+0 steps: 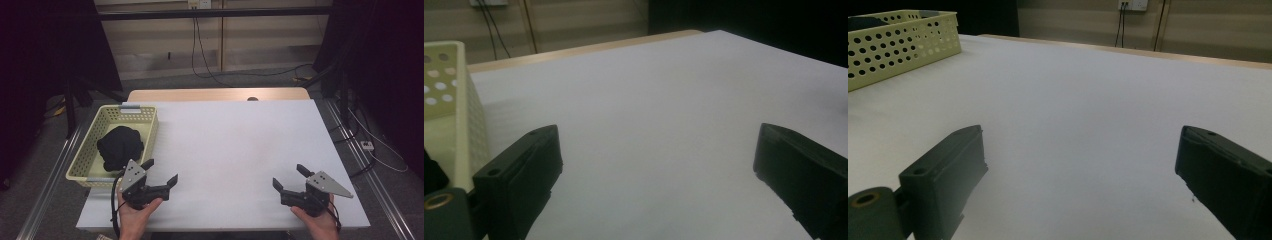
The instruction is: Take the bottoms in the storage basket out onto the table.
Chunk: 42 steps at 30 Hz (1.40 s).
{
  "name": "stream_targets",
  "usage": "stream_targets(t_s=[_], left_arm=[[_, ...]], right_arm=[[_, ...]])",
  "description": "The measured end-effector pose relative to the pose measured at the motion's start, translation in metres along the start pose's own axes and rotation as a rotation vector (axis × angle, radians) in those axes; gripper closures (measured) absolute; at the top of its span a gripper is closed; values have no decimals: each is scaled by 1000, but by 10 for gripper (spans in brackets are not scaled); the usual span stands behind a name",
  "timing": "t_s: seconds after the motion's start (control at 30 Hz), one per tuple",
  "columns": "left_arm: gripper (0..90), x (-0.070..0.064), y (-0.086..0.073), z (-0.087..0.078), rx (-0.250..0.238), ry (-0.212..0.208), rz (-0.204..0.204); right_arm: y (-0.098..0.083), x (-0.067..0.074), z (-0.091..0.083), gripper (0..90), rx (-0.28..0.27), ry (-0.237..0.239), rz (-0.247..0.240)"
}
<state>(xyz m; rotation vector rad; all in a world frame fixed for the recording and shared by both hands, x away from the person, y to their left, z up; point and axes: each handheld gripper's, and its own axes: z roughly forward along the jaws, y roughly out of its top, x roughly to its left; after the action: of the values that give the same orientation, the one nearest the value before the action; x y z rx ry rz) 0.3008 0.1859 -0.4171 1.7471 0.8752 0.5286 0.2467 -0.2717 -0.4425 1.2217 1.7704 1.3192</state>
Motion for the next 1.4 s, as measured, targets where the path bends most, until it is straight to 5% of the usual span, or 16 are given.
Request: stream_targets(t_s=[0.27,0.8,1.07,1.4], left_arm=[[57,2,0,1,29,-25,-19],[59,4,11,-1,14,-1,21],[50,8,13,-3,35,-20,-1],[48,19,24,-9,35,3,0]], right_arm=[[0,1,-1,58,-5,7,4],[-1,-1,-1,56,3,9,15],[0,-1,0,56,3,8,16],[0,-2,0,56,2,9,22]])
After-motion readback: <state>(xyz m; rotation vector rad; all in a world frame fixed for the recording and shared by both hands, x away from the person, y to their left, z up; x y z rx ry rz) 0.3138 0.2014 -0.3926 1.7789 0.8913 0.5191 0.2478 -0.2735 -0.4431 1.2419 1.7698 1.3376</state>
